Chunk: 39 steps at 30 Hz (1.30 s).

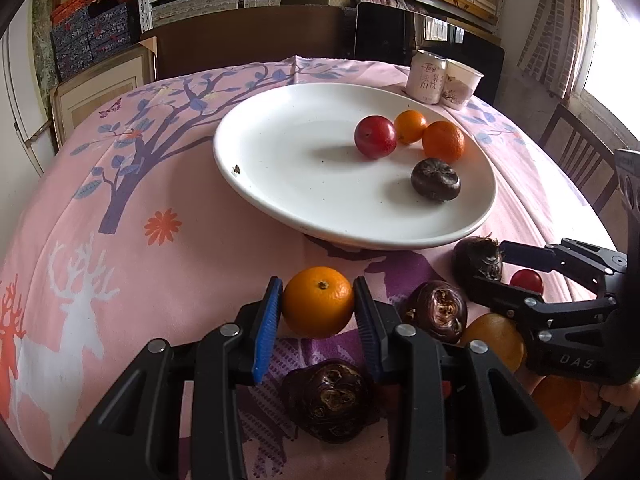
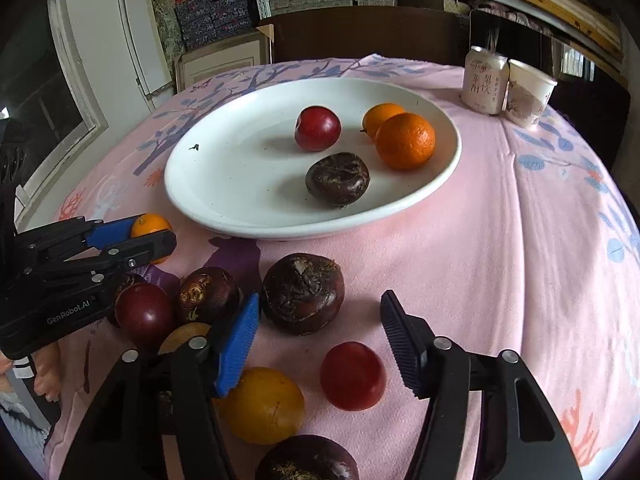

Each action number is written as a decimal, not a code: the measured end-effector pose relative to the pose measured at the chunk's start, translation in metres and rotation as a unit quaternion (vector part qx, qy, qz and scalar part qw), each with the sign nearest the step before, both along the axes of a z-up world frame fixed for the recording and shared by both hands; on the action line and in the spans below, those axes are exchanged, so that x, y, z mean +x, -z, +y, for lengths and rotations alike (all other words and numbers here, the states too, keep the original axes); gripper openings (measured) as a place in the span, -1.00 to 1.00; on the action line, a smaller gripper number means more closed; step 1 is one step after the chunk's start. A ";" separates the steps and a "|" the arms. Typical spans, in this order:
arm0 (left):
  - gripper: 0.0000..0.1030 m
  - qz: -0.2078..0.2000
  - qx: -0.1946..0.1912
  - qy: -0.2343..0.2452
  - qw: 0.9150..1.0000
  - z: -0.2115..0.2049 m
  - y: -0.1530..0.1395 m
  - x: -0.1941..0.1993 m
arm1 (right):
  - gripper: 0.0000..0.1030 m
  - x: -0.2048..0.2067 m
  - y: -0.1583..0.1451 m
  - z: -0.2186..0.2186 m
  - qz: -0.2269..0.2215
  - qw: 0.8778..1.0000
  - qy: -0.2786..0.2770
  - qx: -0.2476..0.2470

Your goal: Organize fruits

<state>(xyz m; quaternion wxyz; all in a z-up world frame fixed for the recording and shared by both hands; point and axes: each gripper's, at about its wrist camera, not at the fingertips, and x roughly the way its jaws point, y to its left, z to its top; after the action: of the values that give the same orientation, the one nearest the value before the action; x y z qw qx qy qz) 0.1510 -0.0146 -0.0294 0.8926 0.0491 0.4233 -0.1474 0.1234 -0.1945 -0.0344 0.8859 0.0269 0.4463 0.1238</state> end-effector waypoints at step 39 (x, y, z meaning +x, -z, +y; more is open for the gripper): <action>0.60 -0.074 -0.060 -0.075 0.993 0.024 -0.048 0.032 | 0.42 0.014 -0.054 -0.036 -0.103 0.990 0.057 0.081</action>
<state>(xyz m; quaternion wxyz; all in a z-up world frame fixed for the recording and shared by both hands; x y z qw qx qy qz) 0.1830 0.0090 0.0186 0.9314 -0.0257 0.3485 -0.1013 0.1374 -0.2302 0.0196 0.9276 0.1111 0.3389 0.1114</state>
